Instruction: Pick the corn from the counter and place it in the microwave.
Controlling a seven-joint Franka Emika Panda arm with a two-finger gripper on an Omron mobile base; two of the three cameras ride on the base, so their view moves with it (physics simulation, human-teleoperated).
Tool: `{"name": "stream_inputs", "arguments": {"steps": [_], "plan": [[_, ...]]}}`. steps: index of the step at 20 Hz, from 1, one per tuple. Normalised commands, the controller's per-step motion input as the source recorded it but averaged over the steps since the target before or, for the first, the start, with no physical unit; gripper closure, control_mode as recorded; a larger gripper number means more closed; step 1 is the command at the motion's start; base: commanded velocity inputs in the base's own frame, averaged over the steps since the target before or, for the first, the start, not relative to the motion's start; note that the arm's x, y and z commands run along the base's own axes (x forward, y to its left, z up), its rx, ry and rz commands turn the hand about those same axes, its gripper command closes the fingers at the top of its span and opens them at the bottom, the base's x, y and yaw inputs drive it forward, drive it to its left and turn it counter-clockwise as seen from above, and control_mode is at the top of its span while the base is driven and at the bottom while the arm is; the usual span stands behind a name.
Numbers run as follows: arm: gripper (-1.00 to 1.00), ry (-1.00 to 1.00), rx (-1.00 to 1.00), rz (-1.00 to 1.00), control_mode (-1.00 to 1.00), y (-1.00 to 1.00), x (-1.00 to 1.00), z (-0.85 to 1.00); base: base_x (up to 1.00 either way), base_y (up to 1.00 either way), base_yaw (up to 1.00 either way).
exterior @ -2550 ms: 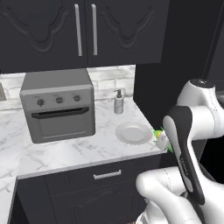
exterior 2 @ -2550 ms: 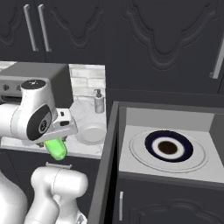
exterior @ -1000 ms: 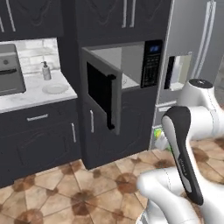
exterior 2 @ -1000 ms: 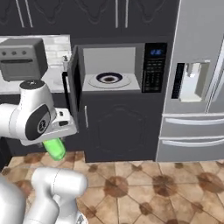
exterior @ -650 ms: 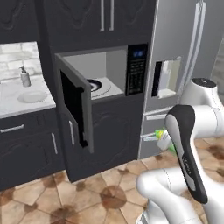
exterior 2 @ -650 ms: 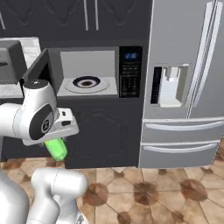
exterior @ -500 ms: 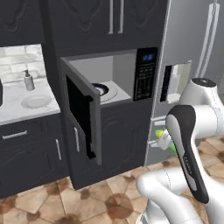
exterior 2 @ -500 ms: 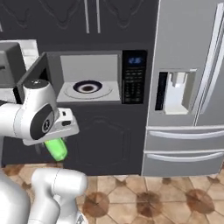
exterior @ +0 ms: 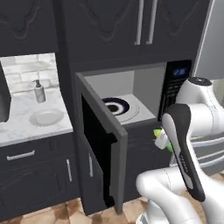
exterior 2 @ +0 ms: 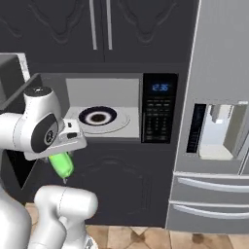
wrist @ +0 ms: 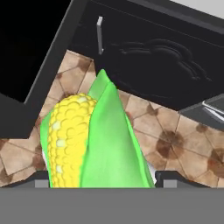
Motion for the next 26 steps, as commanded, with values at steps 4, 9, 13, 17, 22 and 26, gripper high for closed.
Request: {"name": "stream_inputs", "arguments": {"steps": [4,9,13,17,22,26], "plan": [[1.00,0.00,0.00,0.00,1.00,0.00,0.00,0.00,0.92,-0.17,0.21],[1.00,0.00,0.00,0.00,1.00,0.00,0.00,0.00,0.61,0.00,0.20],[1.00,0.00,0.00,0.00,1.00,0.00,0.00,0.00,0.02,-0.04,0.18],[1.00,-0.02,0.13,0.06,-1.00,-0.09,-0.16,-0.12,-0.14,-0.03,0.04],[1.00,-0.23,0.40,0.00,-1.00,0.00,0.14,-0.15,0.00,0.00,0.00],[1.00,-0.26,0.46,0.00,-1.00,-0.12,0.63,-0.02,0.00,0.00,0.00]]}}
